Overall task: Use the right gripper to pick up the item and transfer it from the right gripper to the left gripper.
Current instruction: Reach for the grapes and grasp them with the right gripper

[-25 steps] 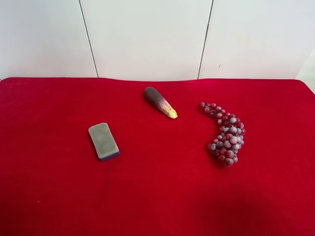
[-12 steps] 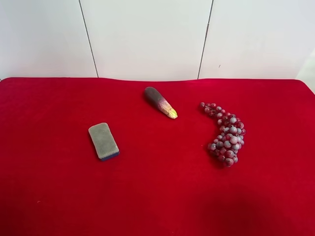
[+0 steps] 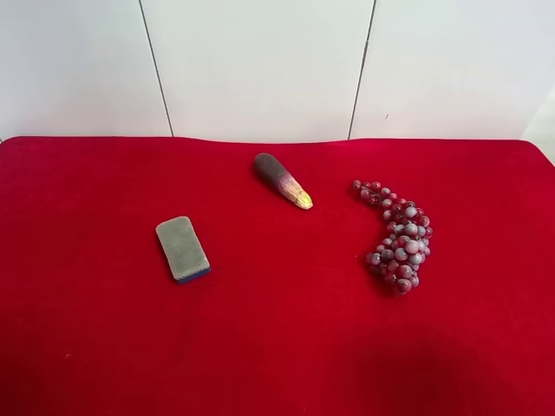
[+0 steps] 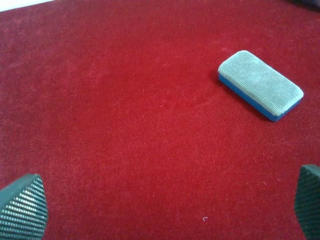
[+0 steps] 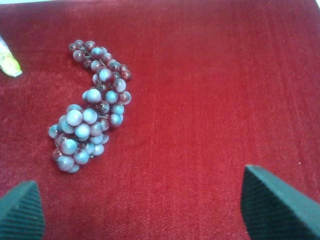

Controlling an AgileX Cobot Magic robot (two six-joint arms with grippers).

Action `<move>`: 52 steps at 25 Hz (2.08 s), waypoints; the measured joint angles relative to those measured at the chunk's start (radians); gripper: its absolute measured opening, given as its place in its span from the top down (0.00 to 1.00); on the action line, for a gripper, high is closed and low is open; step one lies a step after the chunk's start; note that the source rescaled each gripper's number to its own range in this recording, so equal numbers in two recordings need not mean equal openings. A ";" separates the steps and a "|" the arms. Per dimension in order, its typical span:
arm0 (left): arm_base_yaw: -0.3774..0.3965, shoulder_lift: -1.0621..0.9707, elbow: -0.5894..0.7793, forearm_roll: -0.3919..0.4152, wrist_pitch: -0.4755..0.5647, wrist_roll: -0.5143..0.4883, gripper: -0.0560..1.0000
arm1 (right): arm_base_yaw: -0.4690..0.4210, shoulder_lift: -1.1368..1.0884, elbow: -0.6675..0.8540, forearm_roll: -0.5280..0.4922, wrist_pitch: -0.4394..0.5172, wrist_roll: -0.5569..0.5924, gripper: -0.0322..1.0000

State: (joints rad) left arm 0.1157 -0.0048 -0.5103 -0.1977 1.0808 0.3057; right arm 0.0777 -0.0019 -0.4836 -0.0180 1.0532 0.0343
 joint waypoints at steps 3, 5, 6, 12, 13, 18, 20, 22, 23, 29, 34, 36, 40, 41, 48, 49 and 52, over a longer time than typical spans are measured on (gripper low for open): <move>0.000 0.000 0.000 0.000 0.000 0.000 0.00 | 0.000 0.000 0.000 -0.001 0.000 0.002 0.23; 0.000 0.000 0.000 0.000 0.000 0.000 0.00 | 0.000 0.000 0.000 0.002 -0.001 0.004 0.24; 0.000 0.000 0.000 0.000 0.000 0.000 0.00 | 0.000 0.000 0.000 0.004 -0.001 0.004 0.25; 0.000 0.000 0.000 0.000 0.000 0.000 0.00 | 0.000 0.000 0.000 0.033 -0.006 -0.003 0.26; 0.000 0.000 0.000 0.000 0.000 0.000 0.00 | 0.000 0.000 0.000 0.037 -0.006 -0.004 0.26; 0.000 0.000 0.000 0.000 0.000 0.000 0.00 | 0.000 0.002 -0.037 0.045 -0.033 -0.005 0.23; 0.000 0.000 0.000 0.000 0.000 0.000 0.00 | 0.000 0.031 -0.074 0.046 -0.042 -0.006 0.18; 0.000 0.000 0.000 0.000 0.000 0.000 0.00 | 0.000 0.092 -0.101 0.046 -0.042 -0.007 0.11; 0.000 0.000 0.000 0.000 0.000 0.000 0.00 | 0.000 0.123 -0.113 0.046 -0.042 -0.007 0.08; 0.000 0.000 0.000 0.000 0.000 0.000 0.00 | 0.000 0.367 -0.175 0.047 -0.071 -0.019 0.00; 0.000 0.000 0.000 0.000 0.000 0.000 0.00 | 0.000 0.594 -0.192 0.051 -0.129 -0.041 0.00; 0.000 0.000 0.000 0.000 0.000 0.000 0.00 | 0.000 0.695 -0.192 0.068 -0.149 -0.041 0.00; 0.000 0.000 0.000 0.000 0.000 0.000 0.00 | 0.000 0.877 -0.192 0.086 -0.215 -0.041 0.00; 0.000 0.000 0.000 0.000 0.000 0.000 0.00 | 0.000 0.913 -0.192 0.095 -0.233 -0.041 0.00; 0.000 0.000 0.000 0.000 0.000 0.000 0.00 | 0.001 1.153 -0.200 0.198 -0.349 -0.049 0.00; 0.000 0.000 0.000 0.000 0.000 0.000 0.00 | 0.006 1.184 -0.201 0.210 -0.369 -0.051 0.00; 0.000 0.000 0.000 0.000 0.000 0.000 0.00 | 0.037 1.264 -0.201 0.229 -0.450 -0.047 0.00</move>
State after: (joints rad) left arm 0.1157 -0.0048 -0.5103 -0.1977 1.0808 0.3057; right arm 0.1143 1.2625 -0.6845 0.2107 0.6035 -0.0127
